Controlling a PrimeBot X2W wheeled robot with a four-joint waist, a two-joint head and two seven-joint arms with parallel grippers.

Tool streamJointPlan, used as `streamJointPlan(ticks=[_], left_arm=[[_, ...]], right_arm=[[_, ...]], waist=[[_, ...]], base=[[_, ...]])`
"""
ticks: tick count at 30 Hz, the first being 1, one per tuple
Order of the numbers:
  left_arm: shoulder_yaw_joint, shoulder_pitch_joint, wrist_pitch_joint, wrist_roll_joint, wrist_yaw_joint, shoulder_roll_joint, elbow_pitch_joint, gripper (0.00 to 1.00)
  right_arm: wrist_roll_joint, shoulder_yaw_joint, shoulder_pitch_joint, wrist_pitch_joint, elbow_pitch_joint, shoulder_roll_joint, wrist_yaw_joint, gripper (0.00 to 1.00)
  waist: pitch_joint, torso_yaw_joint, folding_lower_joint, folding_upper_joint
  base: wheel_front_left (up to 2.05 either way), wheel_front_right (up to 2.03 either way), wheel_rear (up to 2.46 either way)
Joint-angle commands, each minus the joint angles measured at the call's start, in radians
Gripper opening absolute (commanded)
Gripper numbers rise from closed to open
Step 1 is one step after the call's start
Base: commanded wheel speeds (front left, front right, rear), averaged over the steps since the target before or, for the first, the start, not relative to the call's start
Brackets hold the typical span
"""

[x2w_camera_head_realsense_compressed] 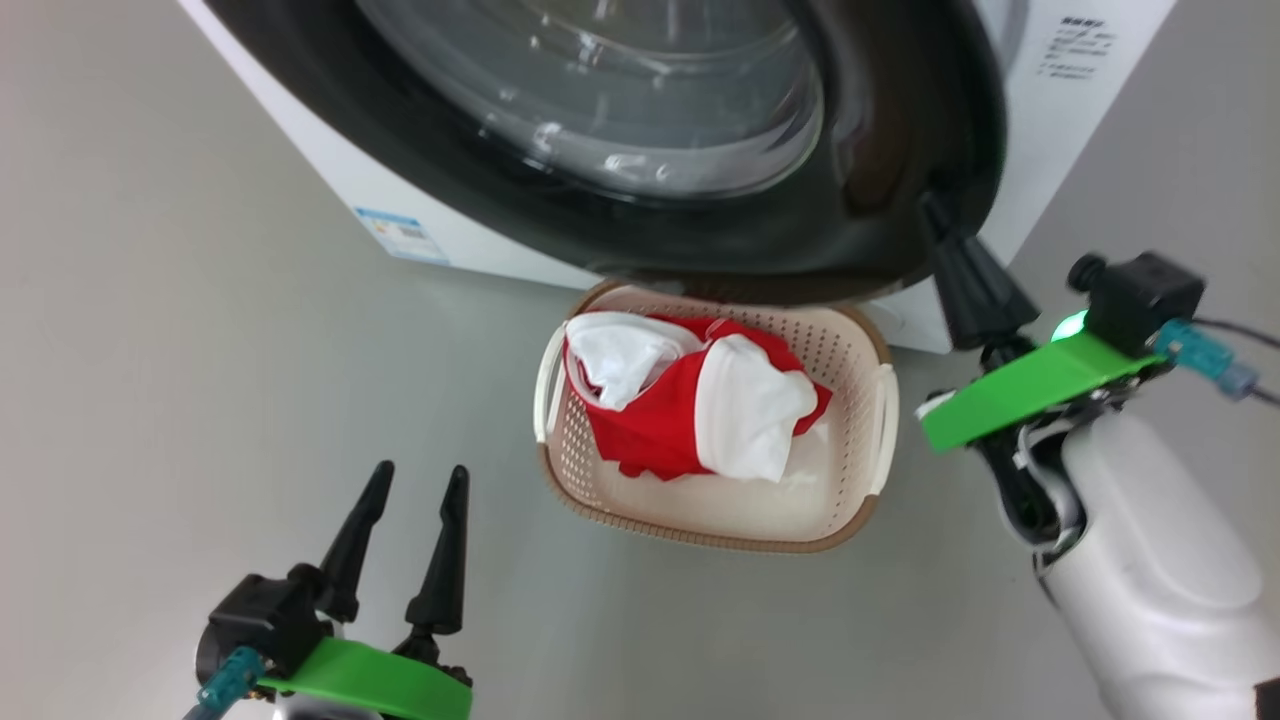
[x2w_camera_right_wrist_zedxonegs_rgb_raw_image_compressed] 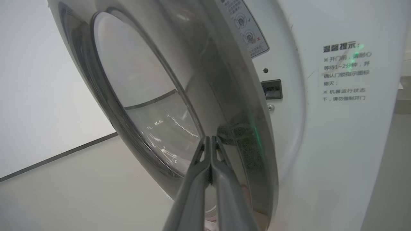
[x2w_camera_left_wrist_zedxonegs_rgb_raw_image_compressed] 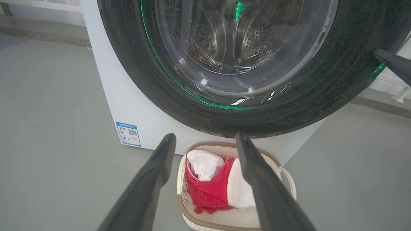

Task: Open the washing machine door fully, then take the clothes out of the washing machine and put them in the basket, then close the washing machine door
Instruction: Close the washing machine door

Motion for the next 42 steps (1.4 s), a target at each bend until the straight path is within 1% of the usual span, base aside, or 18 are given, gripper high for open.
streamJointPlan(ticks=[1,10,17,22,29,31,35,36,37,38,42], left_arm=[[0.024,-0.025,-0.005,-0.009,-0.006,0.011,-0.017,1.0],[-0.011,-0.079,-0.005,-0.049,-0.006,0.011,-0.029,1.0],[-0.023,-0.109,-0.005,-0.068,-0.006,0.011,-0.028,1.0],[-0.022,-0.116,-0.005,-0.072,-0.006,0.011,-0.018,1.0],[-0.009,-0.109,-0.005,-0.055,-0.006,0.011,0.0,1.0],[-0.003,-0.102,-0.005,-0.048,-0.006,0.011,0.008,1.0],[0.014,-0.084,-0.005,-0.032,-0.006,0.011,0.024,1.0],[0.02,-0.079,-0.005,-0.027,-0.006,0.011,0.028,1.0],[0.026,-0.073,-0.005,-0.023,-0.006,0.011,0.033,1.0],[0.031,-0.067,-0.005,-0.019,-0.006,0.011,0.039,1.0],[0.054,-0.042,-0.005,-0.003,-0.006,0.016,0.053,1.0]], right_arm=[[0.005,0.0,-0.035,-0.006,-0.019,-0.002,0.003,0.0],[-0.023,-0.056,-0.173,-0.006,-0.018,-0.027,0.003,0.0],[-0.043,-0.115,-0.245,-0.006,-0.032,-0.019,0.003,0.0],[-0.05,-0.094,-0.233,-0.006,-0.038,-0.014,0.003,0.0],[-0.031,-0.052,-0.14,-0.006,-0.038,-0.015,0.003,0.0],[-0.027,-0.042,-0.101,-0.006,-0.045,-0.015,0.003,0.11],[-0.021,-0.036,-0.012,-0.006,-0.064,-0.012,0.003,0.44],[-0.021,-0.035,0.01,-0.006,-0.069,-0.01,0.003,0.62],[-0.021,-0.035,0.033,-0.006,-0.074,-0.009,0.003,0.98],[-0.021,-0.034,0.056,-0.006,-0.079,-0.007,0.003,1.0],[-0.017,-0.033,0.147,-0.006,-0.095,-0.003,0.003,1.0]], waist=[[0.034,0.026,0.0,0.0],[0.125,0.059,0.0,0.0],[0.165,0.071,0.0,0.0],[0.16,0.068,0.0,0.0],[0.108,0.05,0.0,0.0],[0.087,0.041,0.0,0.0],[0.042,0.021,0.0,0.0],[0.03,0.014,0.0,0.0],[0.019,0.006,0.0,0.0],[0.006,-0.001,0.0,0.0],[-0.043,-0.034,0.0,0.0]], base=[[0.0,0.0,0.0],[0.0,0.0,0.0],[0.0,0.0,0.0],[0.0,0.0,0.0],[0.0,0.0,0.0],[0.0,0.0,0.0],[0.0,0.0,0.0],[0.0,0.0,0.0],[0.0,0.0,0.0],[0.0,0.0,0.0],[0.0,0.0,0.0]])
